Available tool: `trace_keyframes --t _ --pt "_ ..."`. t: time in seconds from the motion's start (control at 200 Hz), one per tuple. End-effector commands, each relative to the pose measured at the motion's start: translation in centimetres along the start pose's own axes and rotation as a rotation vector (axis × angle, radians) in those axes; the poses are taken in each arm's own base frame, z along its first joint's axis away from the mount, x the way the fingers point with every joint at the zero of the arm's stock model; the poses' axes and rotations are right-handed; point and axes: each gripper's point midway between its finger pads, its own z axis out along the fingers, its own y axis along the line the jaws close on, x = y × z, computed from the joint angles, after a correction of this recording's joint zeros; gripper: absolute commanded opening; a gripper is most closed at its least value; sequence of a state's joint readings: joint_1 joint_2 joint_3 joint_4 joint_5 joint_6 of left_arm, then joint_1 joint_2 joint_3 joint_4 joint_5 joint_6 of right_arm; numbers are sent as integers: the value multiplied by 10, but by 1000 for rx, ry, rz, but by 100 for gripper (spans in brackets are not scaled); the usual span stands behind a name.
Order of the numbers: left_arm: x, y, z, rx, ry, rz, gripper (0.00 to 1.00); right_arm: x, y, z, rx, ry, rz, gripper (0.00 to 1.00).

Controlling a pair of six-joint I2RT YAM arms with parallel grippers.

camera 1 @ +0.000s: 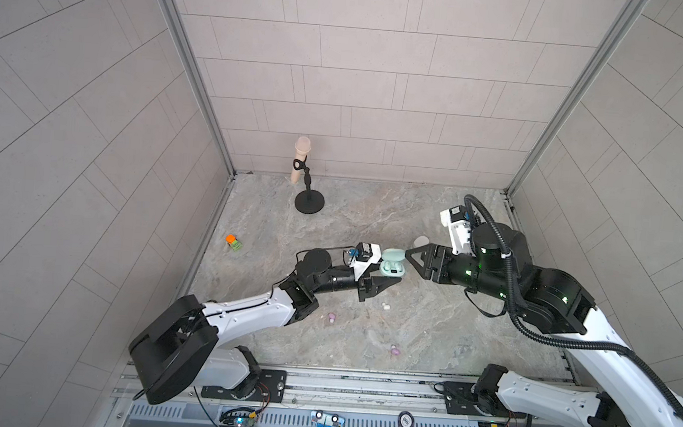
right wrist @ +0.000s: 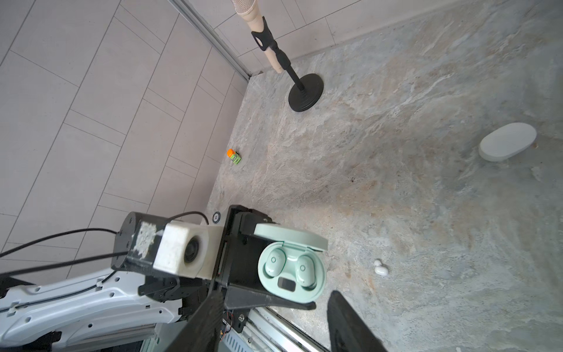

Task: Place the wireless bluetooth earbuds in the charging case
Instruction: 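Push the case lid down with the right gripper to close it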

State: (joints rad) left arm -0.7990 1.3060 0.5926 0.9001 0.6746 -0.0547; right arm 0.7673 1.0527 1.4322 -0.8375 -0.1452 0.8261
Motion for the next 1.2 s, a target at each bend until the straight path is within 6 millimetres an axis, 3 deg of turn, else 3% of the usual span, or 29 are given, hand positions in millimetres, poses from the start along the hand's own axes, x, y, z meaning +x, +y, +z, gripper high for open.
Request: trace_keyframes --t 0.0,0.18,0.385,0.511,0.711,1.006,1.086,1.196 --pt "-4 -10 -5 33 -8 19 0 -4 -10 11 53 32 -32 58" --pt "-4 -14 -7 43 -6 22 0 -10 -4 33 50 86 -62 57" --pt "-6 -14 -8 39 -13 31 0 17 -6 46 54 182 -58 55" --pt "-6 -13 -8 36 -10 34 0 36 -14 46 68 214 -34 50" --pt "-5 -12 -8 31 -7 36 0 49 -26 39 105 229 -17 42" --pt "-8 -13 -9 30 -10 47 0 66 -30 48 129 281 -24 40" --pt "-7 -13 -9 29 -7 47 0 67 -29 49 133 287 -27 41" --pt "-5 -11 -8 22 3 44 0 62 -22 48 125 270 -33 55"
